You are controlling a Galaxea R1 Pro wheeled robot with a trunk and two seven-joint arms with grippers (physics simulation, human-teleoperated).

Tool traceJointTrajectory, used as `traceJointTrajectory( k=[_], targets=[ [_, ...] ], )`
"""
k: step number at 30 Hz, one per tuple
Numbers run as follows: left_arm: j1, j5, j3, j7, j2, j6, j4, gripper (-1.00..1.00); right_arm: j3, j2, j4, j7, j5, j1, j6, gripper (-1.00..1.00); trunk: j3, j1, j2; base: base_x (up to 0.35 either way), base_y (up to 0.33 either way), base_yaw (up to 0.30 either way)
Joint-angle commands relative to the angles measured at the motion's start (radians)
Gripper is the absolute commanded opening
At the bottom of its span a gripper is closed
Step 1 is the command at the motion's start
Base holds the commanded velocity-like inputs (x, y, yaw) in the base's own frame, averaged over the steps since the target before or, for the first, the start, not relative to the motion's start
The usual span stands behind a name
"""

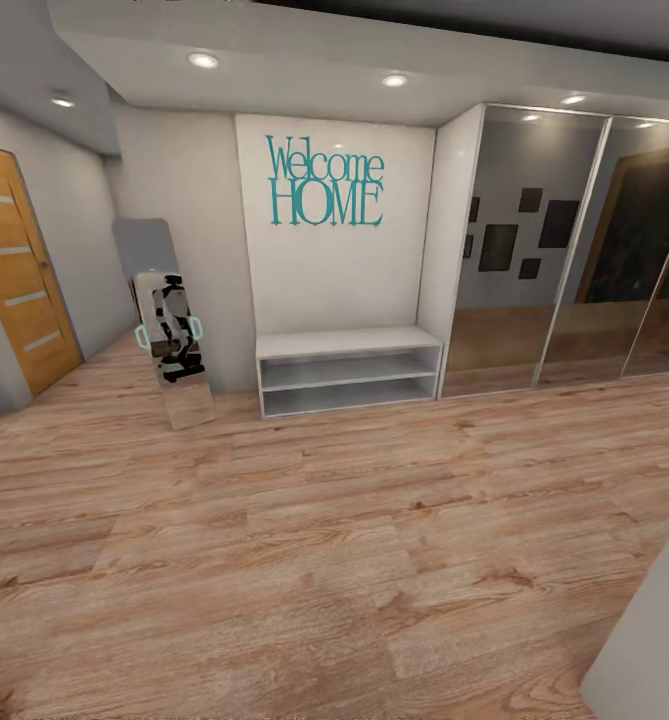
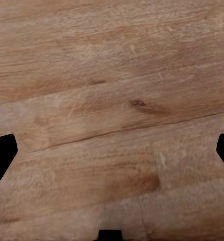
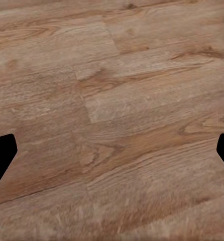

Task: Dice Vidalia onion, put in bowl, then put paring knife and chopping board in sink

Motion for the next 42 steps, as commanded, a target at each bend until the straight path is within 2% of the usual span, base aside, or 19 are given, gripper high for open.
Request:
traceJointTrajectory(
  k=[1, 7, 19, 42],
  targets=[
    [0.000, 0.001, 0.000, 0.000, -0.003, -0.002, 0.002, 1.00, 0.000, 0.000, 0.001, -0.003, 0.000, 0.000, -0.003, 1.00, -0.001, 0.000, -0.001, -0.230, 0.000, -0.014],
    [0.000, 0.000, -0.004, -0.001, -0.020, -0.002, 0.012, 1.00, 0.000, 0.000, 0.001, -0.003, 0.000, 0.000, -0.003, 1.00, 0.002, 0.000, -0.001, -0.313, 0.000, -0.133],
    [0.000, -0.002, -0.006, -0.001, -0.022, -0.002, 0.023, 1.00, -0.003, 0.000, 0.006, -0.003, -0.001, 0.000, -0.003, 1.00, 0.012, 0.000, -0.001, -0.302, 0.000, -0.226],
    [0.000, -0.004, -0.006, -0.001, -0.022, -0.002, 0.025, 1.00, -0.008, -0.001, 0.008, -0.003, -0.002, 0.000, -0.003, 1.00, 0.031, 0.000, -0.001, -0.013, 0.000, -0.264]
  ],
)
